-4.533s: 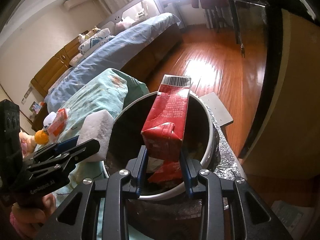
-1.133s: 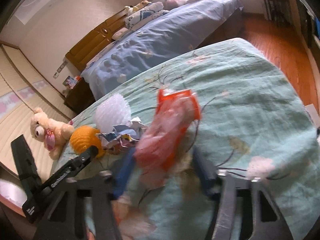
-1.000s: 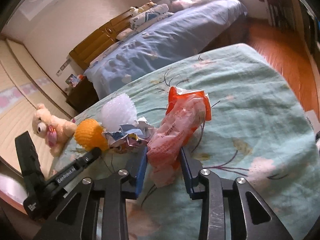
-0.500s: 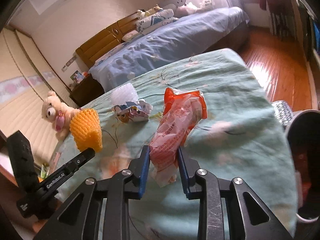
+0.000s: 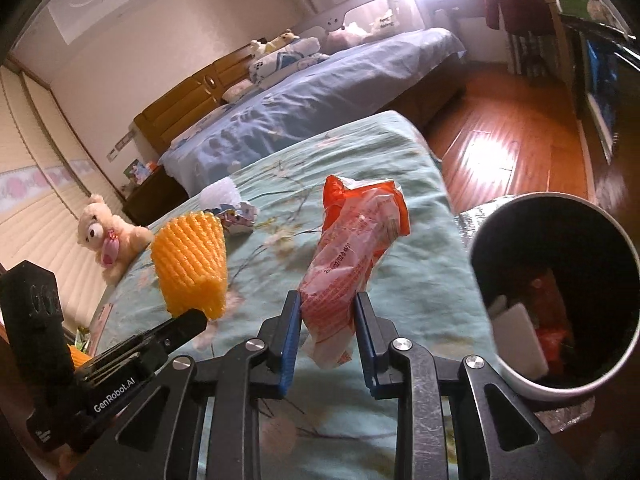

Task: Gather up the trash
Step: 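Carry the orange mesh sleeve and orange plastic bag over the black bin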

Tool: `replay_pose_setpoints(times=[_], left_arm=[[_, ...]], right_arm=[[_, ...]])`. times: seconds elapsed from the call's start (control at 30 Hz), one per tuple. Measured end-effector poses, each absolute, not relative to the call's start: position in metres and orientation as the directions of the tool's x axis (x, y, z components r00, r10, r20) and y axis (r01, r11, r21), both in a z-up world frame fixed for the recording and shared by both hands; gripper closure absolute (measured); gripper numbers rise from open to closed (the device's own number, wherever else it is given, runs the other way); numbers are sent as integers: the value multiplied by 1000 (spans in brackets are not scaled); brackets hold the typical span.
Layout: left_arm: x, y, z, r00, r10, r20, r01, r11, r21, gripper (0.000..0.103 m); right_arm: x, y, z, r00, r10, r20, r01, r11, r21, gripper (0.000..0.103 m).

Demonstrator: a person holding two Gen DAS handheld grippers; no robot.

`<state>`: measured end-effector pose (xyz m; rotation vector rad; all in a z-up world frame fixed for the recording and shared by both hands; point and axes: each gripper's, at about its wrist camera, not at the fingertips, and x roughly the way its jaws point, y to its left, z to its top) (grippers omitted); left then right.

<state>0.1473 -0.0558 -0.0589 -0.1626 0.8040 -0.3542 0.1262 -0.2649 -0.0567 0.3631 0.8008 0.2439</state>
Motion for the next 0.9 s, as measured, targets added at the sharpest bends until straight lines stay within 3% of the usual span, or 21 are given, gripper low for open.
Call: replay_pose_setpoints(times=[0.9], left_arm=[[129,-149,-60,518,-466,-717,447,862,-238,96]], right_arm=[[81,-356,-62,715,223,-663,94,908,407,77]])
